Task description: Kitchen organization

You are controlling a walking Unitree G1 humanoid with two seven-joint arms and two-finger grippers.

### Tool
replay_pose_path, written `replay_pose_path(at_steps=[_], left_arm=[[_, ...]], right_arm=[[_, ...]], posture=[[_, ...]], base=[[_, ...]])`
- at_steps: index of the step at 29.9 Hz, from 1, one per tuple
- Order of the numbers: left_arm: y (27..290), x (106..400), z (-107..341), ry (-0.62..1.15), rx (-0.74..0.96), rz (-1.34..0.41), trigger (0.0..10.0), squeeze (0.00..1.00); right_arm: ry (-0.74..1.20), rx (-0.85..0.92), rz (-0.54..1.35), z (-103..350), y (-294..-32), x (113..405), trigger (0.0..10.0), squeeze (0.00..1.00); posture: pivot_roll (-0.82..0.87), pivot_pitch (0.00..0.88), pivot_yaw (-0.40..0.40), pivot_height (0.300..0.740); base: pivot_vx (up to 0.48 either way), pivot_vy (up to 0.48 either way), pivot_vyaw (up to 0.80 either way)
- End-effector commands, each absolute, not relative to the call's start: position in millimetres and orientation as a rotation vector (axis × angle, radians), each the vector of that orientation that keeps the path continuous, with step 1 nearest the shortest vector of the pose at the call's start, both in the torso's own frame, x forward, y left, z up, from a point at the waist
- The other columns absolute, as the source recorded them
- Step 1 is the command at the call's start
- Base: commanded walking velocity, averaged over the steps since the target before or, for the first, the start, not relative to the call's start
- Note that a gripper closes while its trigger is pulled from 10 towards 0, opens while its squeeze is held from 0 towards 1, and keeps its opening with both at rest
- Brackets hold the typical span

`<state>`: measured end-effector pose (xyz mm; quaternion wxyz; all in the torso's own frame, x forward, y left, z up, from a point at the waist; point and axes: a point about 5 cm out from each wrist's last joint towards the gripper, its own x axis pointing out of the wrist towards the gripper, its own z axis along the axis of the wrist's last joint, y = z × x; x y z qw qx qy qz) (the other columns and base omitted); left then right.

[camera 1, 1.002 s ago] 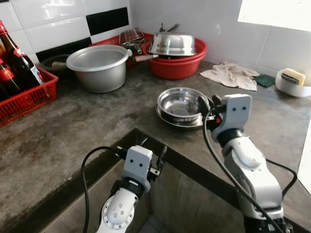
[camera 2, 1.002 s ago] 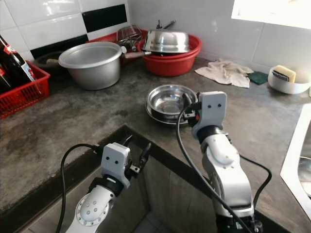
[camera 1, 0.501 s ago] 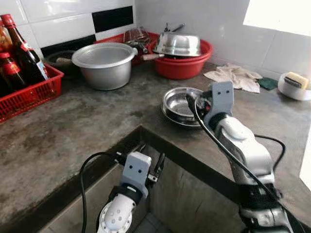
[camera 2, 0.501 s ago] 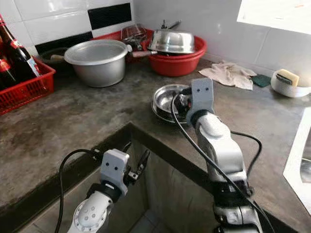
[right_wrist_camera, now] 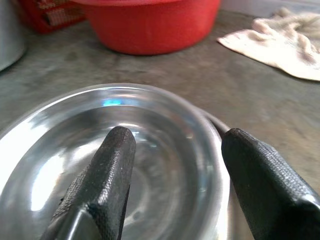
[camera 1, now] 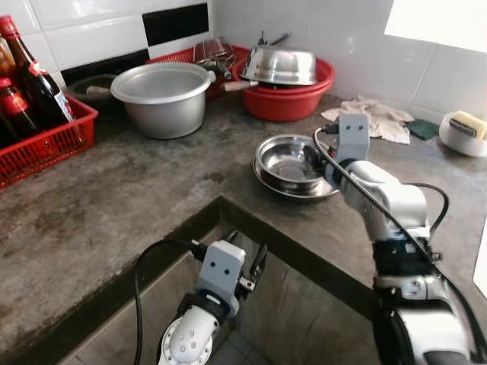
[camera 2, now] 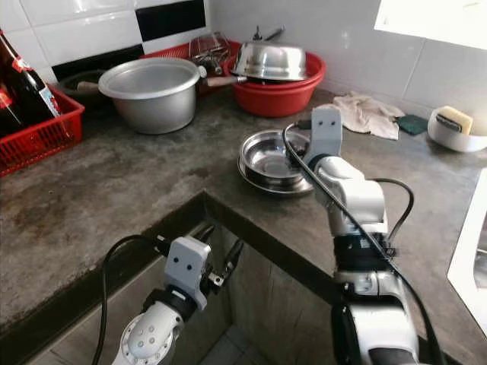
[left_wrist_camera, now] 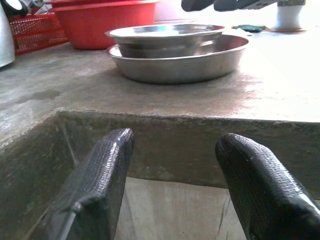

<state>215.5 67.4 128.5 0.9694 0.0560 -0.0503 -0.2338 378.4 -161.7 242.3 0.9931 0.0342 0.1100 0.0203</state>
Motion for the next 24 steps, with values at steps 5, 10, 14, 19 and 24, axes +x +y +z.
replay_pose_path(at_steps=[5, 10, 14, 19, 24], left_arm=[[65, 213, 131, -0.113, 0.1, -0.487, 10.0, 0.0], [65, 213, 131, -0.116, 0.097, -0.489, 10.0, 0.0], [65, 213, 130, -0.112, 0.095, -0.492, 10.0, 0.0], [65, 213, 129, -0.107, 0.095, -0.487, 10.0, 0.0], [65, 213, 129, -0.105, 0.093, -0.481, 10.0, 0.0]], right_arm=[[0.263, 0.086, 0.016, 247, -173, 386, 10.0, 0.0], [0.344, 0.125, 0.042, 237, -171, 387, 10.0, 0.0], [0.343, 0.192, 0.098, 238, -164, 386, 10.0, 0.0], [0.334, 0.205, 0.12, 242, -159, 385, 10.0, 0.0], [0.371, 0.199, 0.11, 238, -159, 385, 10.0, 0.0]], posture=[[0.02, 0.044, -0.05, 0.74], [0.03, 0.041, -0.049, 0.74], [0.03, 0.042, -0.048, 0.74], [0.03, 0.049, -0.052, 0.74], [0.03, 0.053, -0.054, 0.74]], base=[[0.0, 0.0, 0.0], [0.0, 0.0, 0.0], [0.0, 0.0, 0.0], [0.0, 0.0, 0.0], [0.0, 0.0, 0.0]])
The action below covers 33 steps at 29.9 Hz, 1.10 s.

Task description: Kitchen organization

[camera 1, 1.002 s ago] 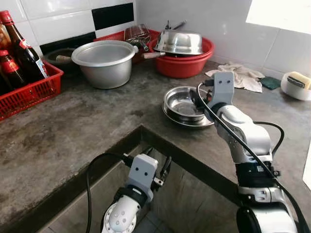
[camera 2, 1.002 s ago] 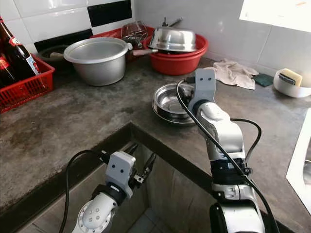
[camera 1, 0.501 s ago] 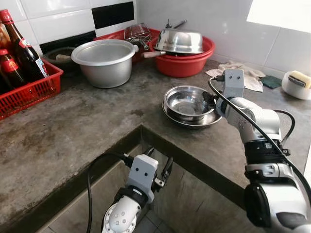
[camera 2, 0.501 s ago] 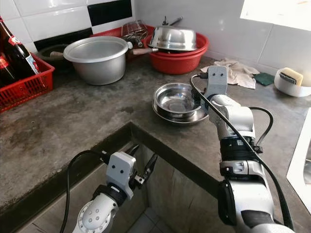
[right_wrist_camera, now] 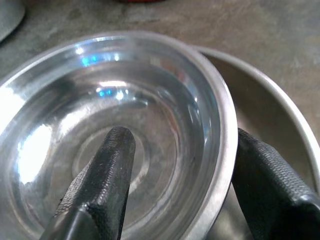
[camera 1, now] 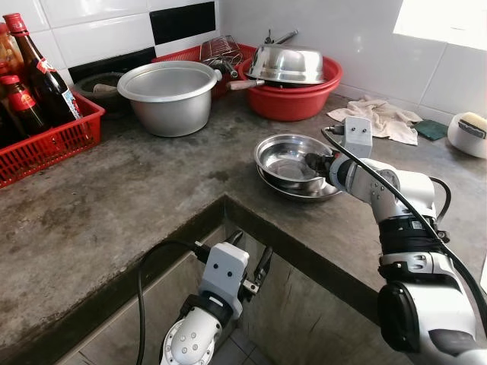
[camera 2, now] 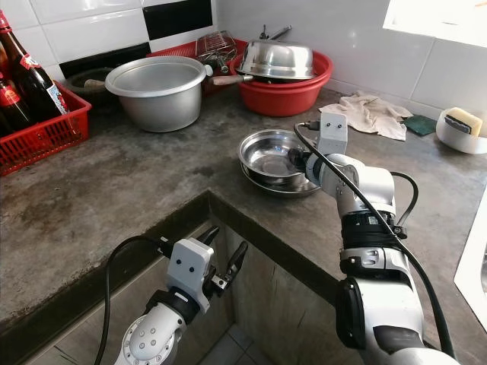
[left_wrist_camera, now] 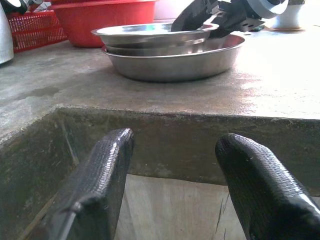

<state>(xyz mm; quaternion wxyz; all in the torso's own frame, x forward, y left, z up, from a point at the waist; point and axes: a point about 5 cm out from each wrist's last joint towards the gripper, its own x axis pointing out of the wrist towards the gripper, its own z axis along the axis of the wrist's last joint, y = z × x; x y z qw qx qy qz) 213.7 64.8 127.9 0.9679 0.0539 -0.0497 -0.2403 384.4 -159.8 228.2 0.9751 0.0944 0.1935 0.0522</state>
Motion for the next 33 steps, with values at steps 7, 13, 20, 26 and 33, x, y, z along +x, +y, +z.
replay_pose_path(at_steps=[7, 13, 20, 26, 33], left_arm=[[65, 212, 129, -0.102, 0.09, -0.477, 10.0, 0.0], [65, 214, 129, -0.101, 0.092, -0.473, 10.0, 0.0], [65, 213, 128, -0.098, 0.093, -0.47, 10.0, 0.0], [66, 214, 128, -0.097, 0.092, -0.468, 10.0, 0.0], [66, 215, 128, -0.098, 0.095, -0.465, 10.0, 0.0]], right_arm=[[0.415, 0.234, 0.074, 233, -163, 386, 10.0, 0.0], [0.498, 0.378, 0.104, 229, -161, 387, 10.0, 0.0], [0.525, 0.46, 0.109, 228, -162, 388, 10.0, 0.0], [0.545, 0.451, 0.104, 226, -163, 389, 0.0, 0.0], [0.548, 0.473, 0.104, 226, -161, 390, 0.0, 0.0]], posture=[[0.03, 0.058, -0.054, 0.74], [0.03, 0.061, -0.053, 0.74], [0.03, 0.063, -0.052, 0.74], [0.03, 0.064, -0.051, 0.74], [0.03, 0.062, -0.05, 0.74]], base=[[0.0, 0.0, 0.0], [0.0, 0.0, 0.0], [0.0, 0.0, 0.0], [0.0, 0.0, 0.0], [0.0, 0.0, 0.0]])
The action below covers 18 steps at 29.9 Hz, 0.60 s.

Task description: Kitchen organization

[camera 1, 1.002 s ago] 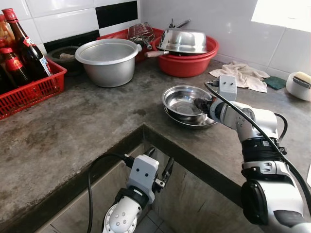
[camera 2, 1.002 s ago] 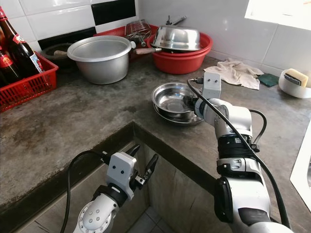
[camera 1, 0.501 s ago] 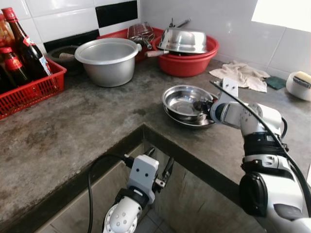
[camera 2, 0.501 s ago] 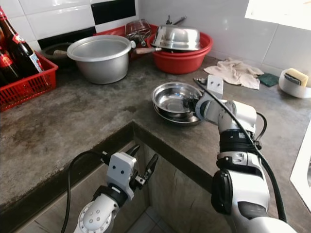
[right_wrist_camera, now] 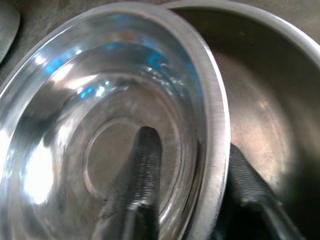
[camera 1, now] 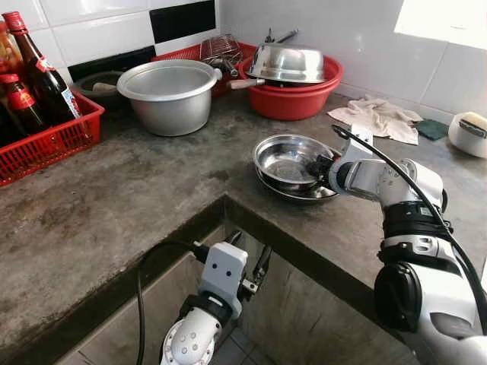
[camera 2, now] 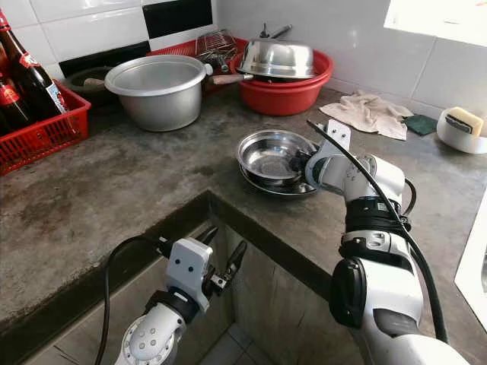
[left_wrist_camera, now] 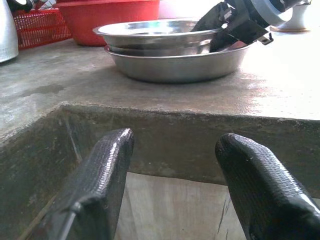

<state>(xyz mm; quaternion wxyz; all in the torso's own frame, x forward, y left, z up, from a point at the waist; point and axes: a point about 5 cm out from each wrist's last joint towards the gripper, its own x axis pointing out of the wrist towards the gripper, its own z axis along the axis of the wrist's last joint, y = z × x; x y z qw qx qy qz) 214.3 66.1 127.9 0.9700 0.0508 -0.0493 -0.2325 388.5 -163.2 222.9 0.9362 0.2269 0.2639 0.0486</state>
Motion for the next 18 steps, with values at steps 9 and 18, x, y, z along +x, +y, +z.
replay_pose_path(at_steps=[9, 18], left_arm=[[66, 215, 128, -0.096, 0.099, -0.46, 10.0, 0.0], [67, 217, 129, -0.102, 0.099, -0.459, 10.0, 0.0]], right_arm=[[0.531, 0.614, 0.088, 223, -160, 389, 0.0, 0.0], [0.166, 0.837, 0.047, 248, -162, 381, 0.0, 0.0]], posture=[[0.03, 0.058, -0.053, 0.74], [0.03, 0.047, -0.046, 0.74]], base=[[0.0, 0.0, 0.0], [0.0, 0.0, 0.0]])
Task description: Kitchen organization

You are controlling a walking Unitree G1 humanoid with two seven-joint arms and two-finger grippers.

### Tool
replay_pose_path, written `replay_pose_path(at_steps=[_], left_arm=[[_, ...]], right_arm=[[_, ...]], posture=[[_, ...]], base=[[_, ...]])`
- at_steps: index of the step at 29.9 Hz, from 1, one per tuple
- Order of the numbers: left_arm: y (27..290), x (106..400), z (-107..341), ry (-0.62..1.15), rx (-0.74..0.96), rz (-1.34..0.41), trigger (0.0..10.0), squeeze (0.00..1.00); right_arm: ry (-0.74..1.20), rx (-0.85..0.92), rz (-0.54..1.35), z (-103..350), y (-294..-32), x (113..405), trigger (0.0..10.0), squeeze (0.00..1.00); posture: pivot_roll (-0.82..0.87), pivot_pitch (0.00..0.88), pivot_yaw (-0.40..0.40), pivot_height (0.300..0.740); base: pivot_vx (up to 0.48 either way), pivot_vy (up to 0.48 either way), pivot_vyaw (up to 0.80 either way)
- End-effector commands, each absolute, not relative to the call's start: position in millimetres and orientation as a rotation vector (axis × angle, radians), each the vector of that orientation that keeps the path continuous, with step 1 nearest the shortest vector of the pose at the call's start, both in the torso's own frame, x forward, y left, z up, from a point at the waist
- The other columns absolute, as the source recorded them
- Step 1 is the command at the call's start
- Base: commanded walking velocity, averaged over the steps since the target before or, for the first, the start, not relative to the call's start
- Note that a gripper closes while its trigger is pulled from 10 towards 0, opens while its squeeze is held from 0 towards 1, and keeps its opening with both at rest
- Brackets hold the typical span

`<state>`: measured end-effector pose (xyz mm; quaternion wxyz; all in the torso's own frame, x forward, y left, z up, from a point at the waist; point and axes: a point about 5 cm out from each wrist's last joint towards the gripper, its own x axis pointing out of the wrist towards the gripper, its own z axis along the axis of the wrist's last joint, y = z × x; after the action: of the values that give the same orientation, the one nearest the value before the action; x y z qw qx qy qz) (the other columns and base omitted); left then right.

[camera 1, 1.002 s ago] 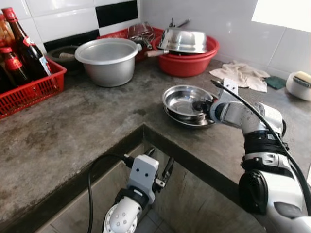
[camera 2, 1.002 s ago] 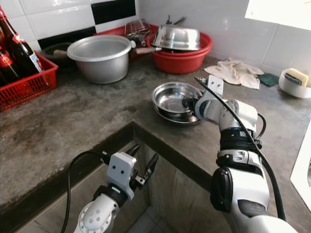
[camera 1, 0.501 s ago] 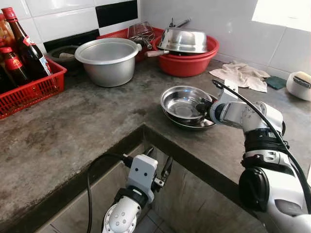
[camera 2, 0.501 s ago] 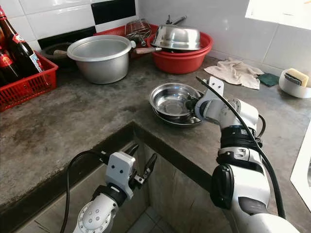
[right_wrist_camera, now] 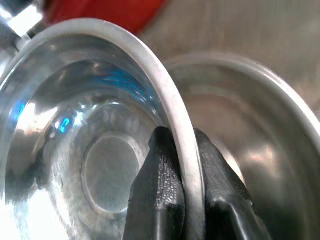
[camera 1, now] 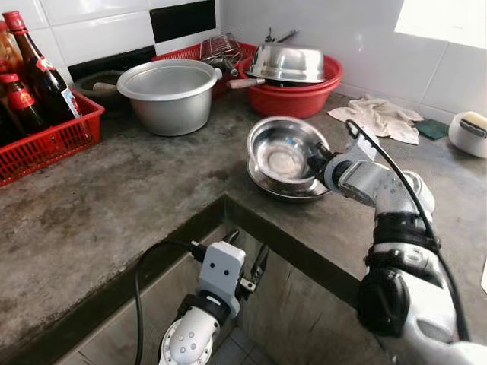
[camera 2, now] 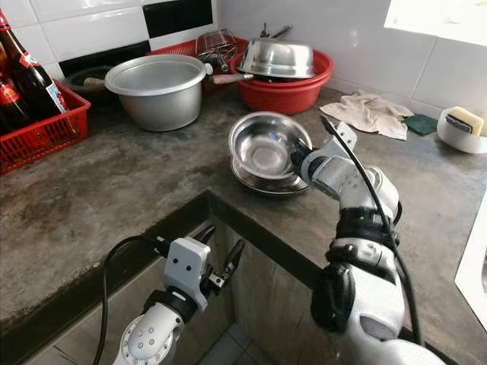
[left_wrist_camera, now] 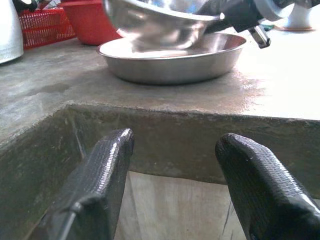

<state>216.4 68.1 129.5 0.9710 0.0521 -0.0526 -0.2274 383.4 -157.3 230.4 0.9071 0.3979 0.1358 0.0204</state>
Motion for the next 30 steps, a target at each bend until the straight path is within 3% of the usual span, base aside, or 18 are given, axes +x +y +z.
replay_pose_path(at_steps=[1, 4, 5, 9, 10, 13, 20, 26, 30], left_arm=[[68, 217, 129, -0.104, 0.102, -0.459, 10.0, 0.0], [68, 218, 130, -0.107, 0.105, -0.458, 10.0, 0.0], [68, 218, 130, -0.109, 0.104, -0.456, 10.0, 0.0], [70, 219, 133, -0.121, 0.101, -0.447, 10.0, 0.0], [72, 219, 136, -0.135, 0.095, -0.434, 10.0, 0.0], [75, 221, 140, -0.155, 0.088, -0.406, 10.0, 0.0], [78, 225, 151, -0.196, 0.07, -0.382, 10.0, 0.0], [78, 227, 155, -0.208, 0.06, -0.38, 10.0, 0.0], [77, 227, 156, -0.209, 0.07, -0.384, 10.0, 0.0]], right_arm=[[0.074, 0.775, 0.027, 254, -162, 375, 0.0, 0.0], [-0.039, 0.646, 0.016, 262, -161, 366, 0.0, 0.0], [-0.126, 0.52, -0.003, 267, -160, 358, 0.0, 0.0], [-0.252, 0.284, 0.003, 272, -152, 339, 0.0, 0.0], [-0.322, 0.146, 0.029, 272, -146, 323, 0.0, 0.0], [-0.41, -0.008, 0.042, 272, -143, 300, 0.0, 0.0], [-0.484, -0.134, -0.047, 259, -146, 270, 0.0, 0.0], [-0.467, -0.153, -0.076, 250, -144, 261, 0.0, 0.0], [-0.45, -0.14, -0.093, 246, -143, 261, 0.0, 0.0]], posture=[[0.03, 0.047, -0.039, 0.74], [0.03, 0.043, -0.041, 0.74], [0.03, 0.042, -0.041, 0.74], [0.03, 0.038, -0.04, 0.74], [0.03, 0.038, -0.037, 0.74], [0.03, 0.038, -0.036, 0.74], [0.01, 0.05, -0.02, 0.74], [0.01, 0.057, -0.012, 0.74], [0.01, 0.059, -0.007, 0.74]], base=[[0.0, 0.0, 0.0], [0.0, 0.0, 0.0], [0.0, 0.0, 0.0], [0.0, 0.0, 0.0], [0.0, 0.0, 0.0], [0.0, 0.0, 0.0], [0.0, 0.0, 0.0], [0.0, 0.0, 0.0], [0.0, 0.068, -0.77]])
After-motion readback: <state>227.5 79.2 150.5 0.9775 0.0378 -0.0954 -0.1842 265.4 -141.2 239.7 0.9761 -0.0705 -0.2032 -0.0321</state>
